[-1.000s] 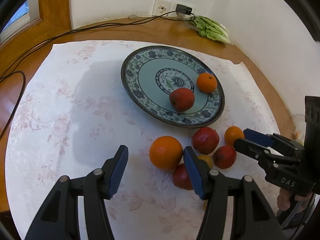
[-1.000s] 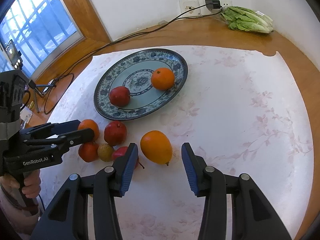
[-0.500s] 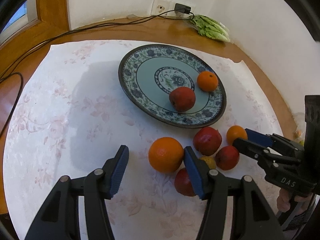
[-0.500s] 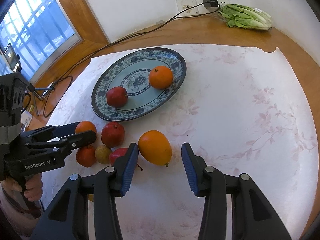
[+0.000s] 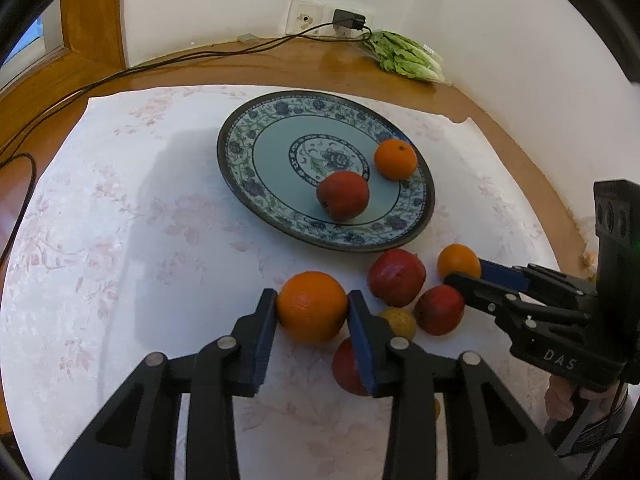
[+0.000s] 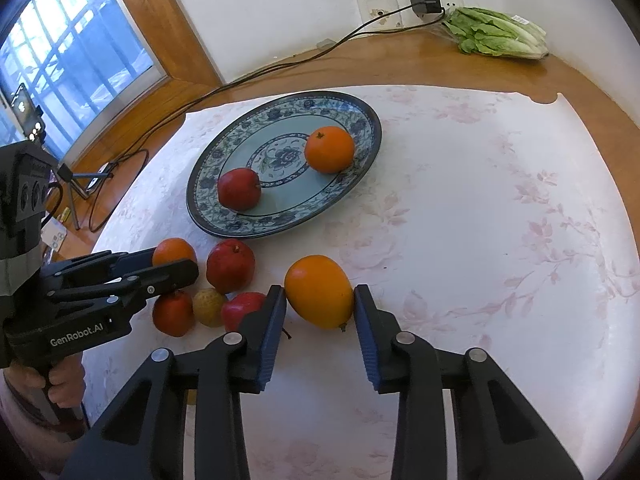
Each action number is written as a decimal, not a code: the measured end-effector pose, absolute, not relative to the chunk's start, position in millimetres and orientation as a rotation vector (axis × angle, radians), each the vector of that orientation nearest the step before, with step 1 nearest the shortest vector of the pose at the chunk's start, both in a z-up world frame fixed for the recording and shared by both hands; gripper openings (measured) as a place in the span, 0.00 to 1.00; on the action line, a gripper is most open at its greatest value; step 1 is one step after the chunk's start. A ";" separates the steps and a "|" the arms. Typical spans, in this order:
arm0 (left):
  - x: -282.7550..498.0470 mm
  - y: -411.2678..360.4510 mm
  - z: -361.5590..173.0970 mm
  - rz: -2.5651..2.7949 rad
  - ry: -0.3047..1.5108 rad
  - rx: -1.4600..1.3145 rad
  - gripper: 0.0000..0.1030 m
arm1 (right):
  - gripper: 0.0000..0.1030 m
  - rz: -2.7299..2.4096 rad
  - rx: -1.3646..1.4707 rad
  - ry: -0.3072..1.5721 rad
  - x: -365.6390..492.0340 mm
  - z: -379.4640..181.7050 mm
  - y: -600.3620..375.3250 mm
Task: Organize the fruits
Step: 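Grasp a large orange with the left tool while the right grasps the oblong orange fruit, then lift both held fruits onto the plate and open both tools, then grasp a red apple with the left tool while the right grasps another red apple, then carry both held red apples onto the blue-and-white plate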
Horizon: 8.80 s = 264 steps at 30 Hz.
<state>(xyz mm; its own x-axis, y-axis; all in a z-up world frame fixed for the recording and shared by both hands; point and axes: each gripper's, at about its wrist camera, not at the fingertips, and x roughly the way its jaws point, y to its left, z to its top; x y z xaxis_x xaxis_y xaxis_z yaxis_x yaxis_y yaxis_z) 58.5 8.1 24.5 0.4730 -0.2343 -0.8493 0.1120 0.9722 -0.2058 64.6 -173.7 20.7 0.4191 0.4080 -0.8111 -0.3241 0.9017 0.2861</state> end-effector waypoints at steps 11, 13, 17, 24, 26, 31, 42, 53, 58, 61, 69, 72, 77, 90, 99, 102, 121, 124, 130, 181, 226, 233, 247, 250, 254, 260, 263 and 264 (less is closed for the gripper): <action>55.4 11.2 31.8 -0.208 1.038 -0.135 0.35 | 0.34 0.454 0.094 1.020 61.7 28.0 -176.8; 55.2 12.5 33.7 -0.202 1.035 -0.138 0.35 | 0.34 0.453 0.091 1.014 61.2 30.0 -177.2; 55.5 14.6 38.7 -0.193 1.023 -0.142 0.35 | 0.34 0.453 0.089 1.005 61.4 34.6 -178.6; 60.8 17.3 50.2 -0.181 0.999 -0.131 0.35 | 0.34 0.457 0.073 0.987 62.2 42.7 -175.6; 63.5 17.5 52.0 -0.178 0.993 -0.127 0.35 | 0.34 0.459 0.068 0.982 62.9 45.1 -174.5; 71.7 18.1 58.0 -0.168 0.978 -0.116 0.35 | 0.34 0.460 0.056 0.967 66.7 51.5 -171.1; 88.7 13.4 63.7 -0.160 0.961 -0.088 0.35 | 0.34 0.464 0.025 0.950 76.1 60.4 -160.4; 116.1 12.6 59.9 -0.130 0.942 -0.076 0.35 | 0.34 0.455 0.022 0.948 96.0 59.2 -149.0; 125.9 12.1 51.9 -0.113 0.946 -0.071 0.35 | 0.34 0.450 -0.001 0.949 101.3 55.0 -141.3; 130.0 11.3 47.0 -0.108 0.952 -0.074 0.35 | 0.34 0.448 -0.006 0.954 104.6 52.1 -139.0; 136.1 10.0 37.6 -0.104 0.960 -0.067 0.35 | 0.34 0.433 -0.014 0.960 110.7 44.3 -136.4; 138.9 9.9 33.9 -0.104 0.966 -0.070 0.35 | 0.34 0.432 -0.017 0.963 112.6 41.5 -135.7; 141.9 9.9 30.6 -0.109 0.968 -0.076 0.35 | 0.34 0.427 -0.023 0.962 114.9 38.4 -135.4; 143.8 6.4 27.9 -0.113 0.967 -0.065 0.35 | 0.34 0.438 -0.028 0.952 114.5 34.4 -132.2; 142.9 2.4 28.1 -0.121 0.972 -0.052 0.38 | 0.34 0.436 -0.029 0.941 113.0 34.0 -131.8; 140.6 1.8 30.1 -0.128 0.971 -0.051 0.43 | 0.35 0.451 -0.012 0.945 113.6 33.5 -133.5; 108.7 -0.6 55.7 -0.146 0.973 -0.041 0.52 | 0.42 0.440 0.019 0.931 95.1 53.1 -147.4; 102.2 0.4 57.2 -0.140 0.980 -0.041 0.52 | 0.42 0.440 0.033 0.953 91.6 52.7 -150.8; 88.2 2.6 54.6 -0.141 1.002 -0.060 0.52 | 0.42 0.448 0.037 0.974 82.4 53.1 -154.0; 39.1 -5.4 27.9 -0.238 1.059 -0.105 0.46 | 0.38 0.505 0.052 1.046 44.7 30.8 -147.9; 47.9 10.4 51.0 -0.210 0.999 -0.151 0.31 | 0.32 0.517 0.075 0.977 47.5 48.4 -154.3; 62.0 15.9 61.7 -0.188 0.972 -0.150 0.31 | 0.32 0.498 0.059 0.942 53.8 62.5 -158.4; 93.9 15.0 51.8 -0.166 0.975 -0.142 0.31 | 0.32 0.448 0.024 0.928 84.8 63.0 -162.7; 98.7 14.3 46.7 -0.159 0.984 -0.134 0.31 | 0.32 0.433 0.026 0.933 94.0 58.3 -163.6; 103.4 13.7 42.1 -0.151 0.983 -0.124 0.31 | 0.32 0.419 0.017 0.932 101.9 53.9 -162.5; 108.6 13.6 38.3 -0.159 0.975 -0.126 0.31 | 0.32 0.421 0.016 0.930 108.8 48.0 -161.0; 112.7 14.6 35.9 -0.162 0.977 -0.134 0.31 | 0.32 0.417 0.015 0.933 112.4 45.3 -160.6; 113.6 14.8 35.4 -0.162 0.976 -0.134 0.31 | 0.32 0.415 0.015 0.933 113.7 44.6 -160.3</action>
<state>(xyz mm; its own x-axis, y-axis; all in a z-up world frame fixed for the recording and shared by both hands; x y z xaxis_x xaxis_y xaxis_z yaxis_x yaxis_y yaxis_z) 113.6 14.8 35.4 0.5495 -0.1969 -0.8120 0.0765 0.9796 -0.1857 113.7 -160.3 44.6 0.5219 0.3534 -0.7763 -0.3402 0.9209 0.1905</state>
